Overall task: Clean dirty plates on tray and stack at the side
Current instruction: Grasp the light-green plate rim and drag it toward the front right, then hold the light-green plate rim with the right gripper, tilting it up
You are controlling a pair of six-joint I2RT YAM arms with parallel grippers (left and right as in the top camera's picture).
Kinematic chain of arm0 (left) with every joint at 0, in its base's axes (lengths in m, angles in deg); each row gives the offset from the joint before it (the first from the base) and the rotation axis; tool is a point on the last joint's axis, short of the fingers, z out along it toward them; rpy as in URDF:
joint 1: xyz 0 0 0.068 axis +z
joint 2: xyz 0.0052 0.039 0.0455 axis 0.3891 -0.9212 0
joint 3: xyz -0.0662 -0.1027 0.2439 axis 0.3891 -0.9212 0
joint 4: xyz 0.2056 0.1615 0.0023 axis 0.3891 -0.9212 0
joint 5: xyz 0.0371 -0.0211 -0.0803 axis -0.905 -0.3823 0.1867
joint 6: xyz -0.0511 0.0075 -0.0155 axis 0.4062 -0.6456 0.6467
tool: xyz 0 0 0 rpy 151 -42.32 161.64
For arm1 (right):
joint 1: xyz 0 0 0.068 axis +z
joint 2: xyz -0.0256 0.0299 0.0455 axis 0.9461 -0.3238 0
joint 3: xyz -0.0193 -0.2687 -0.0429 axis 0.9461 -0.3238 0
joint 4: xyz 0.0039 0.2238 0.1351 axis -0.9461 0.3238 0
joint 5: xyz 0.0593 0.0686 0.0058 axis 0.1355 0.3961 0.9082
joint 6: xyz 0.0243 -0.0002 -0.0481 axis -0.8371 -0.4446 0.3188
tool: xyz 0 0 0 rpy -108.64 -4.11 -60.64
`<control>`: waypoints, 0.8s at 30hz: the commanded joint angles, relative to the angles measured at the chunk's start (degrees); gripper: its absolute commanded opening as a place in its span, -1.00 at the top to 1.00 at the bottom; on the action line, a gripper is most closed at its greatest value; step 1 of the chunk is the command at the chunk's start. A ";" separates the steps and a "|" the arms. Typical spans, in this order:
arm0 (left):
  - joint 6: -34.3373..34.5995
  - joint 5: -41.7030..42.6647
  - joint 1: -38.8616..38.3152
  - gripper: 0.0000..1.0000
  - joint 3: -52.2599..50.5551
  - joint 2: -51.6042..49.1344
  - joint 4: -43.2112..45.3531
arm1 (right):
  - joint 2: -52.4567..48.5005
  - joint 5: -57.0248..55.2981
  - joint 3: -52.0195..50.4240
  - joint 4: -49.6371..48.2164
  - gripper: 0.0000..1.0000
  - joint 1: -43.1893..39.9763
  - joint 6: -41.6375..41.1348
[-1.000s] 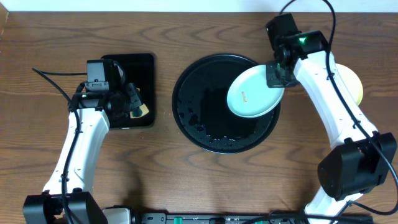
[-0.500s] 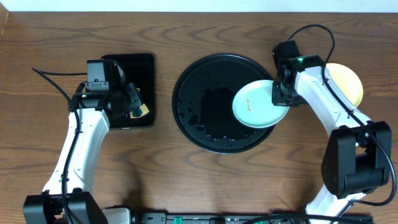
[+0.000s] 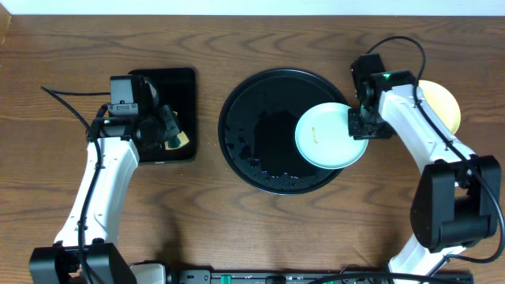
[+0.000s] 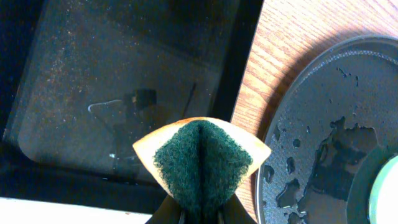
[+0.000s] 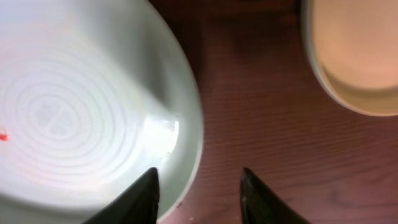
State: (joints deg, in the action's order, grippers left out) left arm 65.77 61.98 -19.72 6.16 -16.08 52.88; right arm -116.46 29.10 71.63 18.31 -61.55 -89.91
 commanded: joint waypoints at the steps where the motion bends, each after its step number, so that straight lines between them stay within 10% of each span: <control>1: -0.74 -0.37 0.13 0.84 -0.26 -0.48 -0.04 | 2.75 2.75 3.17 0.04 0.15 -2.78 3.82; 9: -0.74 -0.37 0.13 0.84 -0.28 -0.48 -0.68 | 2.51 34.56 3.65 -1.95 -0.08 -12.52 18.51; 13: -0.74 -0.37 0.13 0.84 -0.26 -0.48 -0.70 | 2.51 32.98 3.58 -2.82 0.48 -13.77 18.51; 24: -0.74 -0.37 0.13 0.84 -0.26 -0.48 -1.20 | 2.51 26.16 -3.76 -10.14 0.40 -12.83 11.82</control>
State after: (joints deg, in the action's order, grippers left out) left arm 65.77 61.98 -19.72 6.16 -16.08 51.79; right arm -115.09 56.32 69.70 8.98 -74.90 -75.71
